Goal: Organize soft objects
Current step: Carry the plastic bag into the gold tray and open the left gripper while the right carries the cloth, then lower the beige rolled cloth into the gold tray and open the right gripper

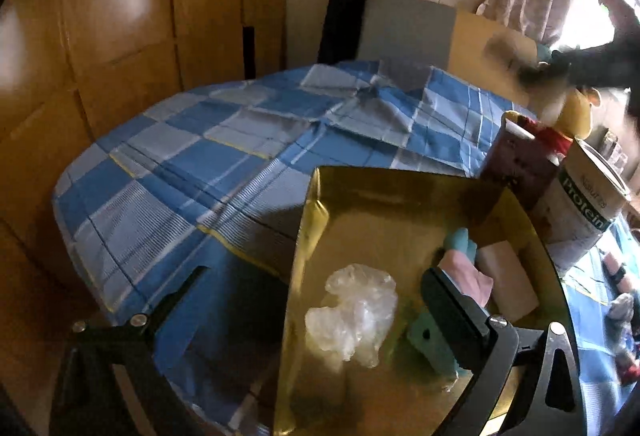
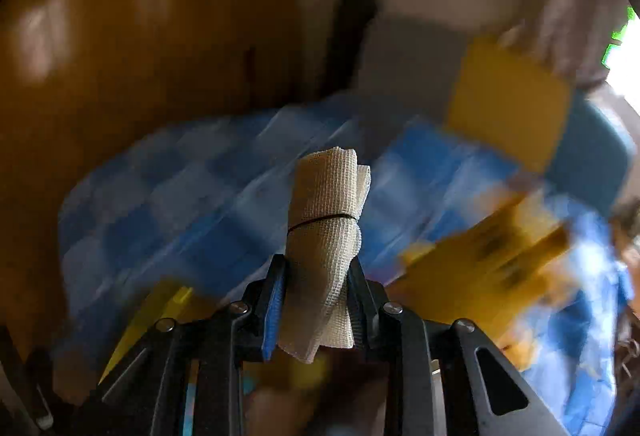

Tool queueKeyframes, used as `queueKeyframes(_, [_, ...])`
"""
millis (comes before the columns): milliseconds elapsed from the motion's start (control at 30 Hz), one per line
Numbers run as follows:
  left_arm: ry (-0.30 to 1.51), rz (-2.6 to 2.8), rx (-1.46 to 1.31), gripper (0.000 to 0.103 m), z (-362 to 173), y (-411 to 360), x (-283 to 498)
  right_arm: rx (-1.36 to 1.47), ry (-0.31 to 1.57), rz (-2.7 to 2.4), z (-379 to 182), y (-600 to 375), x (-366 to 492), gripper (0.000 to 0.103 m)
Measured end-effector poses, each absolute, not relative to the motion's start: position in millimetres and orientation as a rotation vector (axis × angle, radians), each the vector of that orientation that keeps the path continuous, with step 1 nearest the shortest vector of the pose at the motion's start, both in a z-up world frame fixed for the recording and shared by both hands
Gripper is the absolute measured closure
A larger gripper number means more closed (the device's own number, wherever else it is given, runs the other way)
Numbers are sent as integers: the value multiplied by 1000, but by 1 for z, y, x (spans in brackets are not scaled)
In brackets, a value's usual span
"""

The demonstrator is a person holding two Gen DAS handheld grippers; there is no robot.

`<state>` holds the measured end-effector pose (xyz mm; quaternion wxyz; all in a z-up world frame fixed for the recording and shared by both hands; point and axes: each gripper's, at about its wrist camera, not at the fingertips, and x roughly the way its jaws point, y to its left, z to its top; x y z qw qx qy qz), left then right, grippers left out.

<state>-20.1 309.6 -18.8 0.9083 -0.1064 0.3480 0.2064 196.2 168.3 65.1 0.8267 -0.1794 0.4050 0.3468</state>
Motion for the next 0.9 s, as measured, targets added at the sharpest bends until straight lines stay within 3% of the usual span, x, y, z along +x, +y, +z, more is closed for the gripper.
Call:
queueKeyframes(233, [693,438,-200,0,-11,304,-33,-373,1081,816,-43,204,163,75])
queueKeyframes(400, [697,446,-203,0,-11,303,-37,-331,1121,788,-72,206,161,70])
queueKeyframes(600, [723,388,-313,0,-14,308,-41,-268,1096,770,-59,195,156,55])
queueKeyframes(900, [716,417,-299,0,-9,308,-47,-206,950,715,-19,134,134,55])
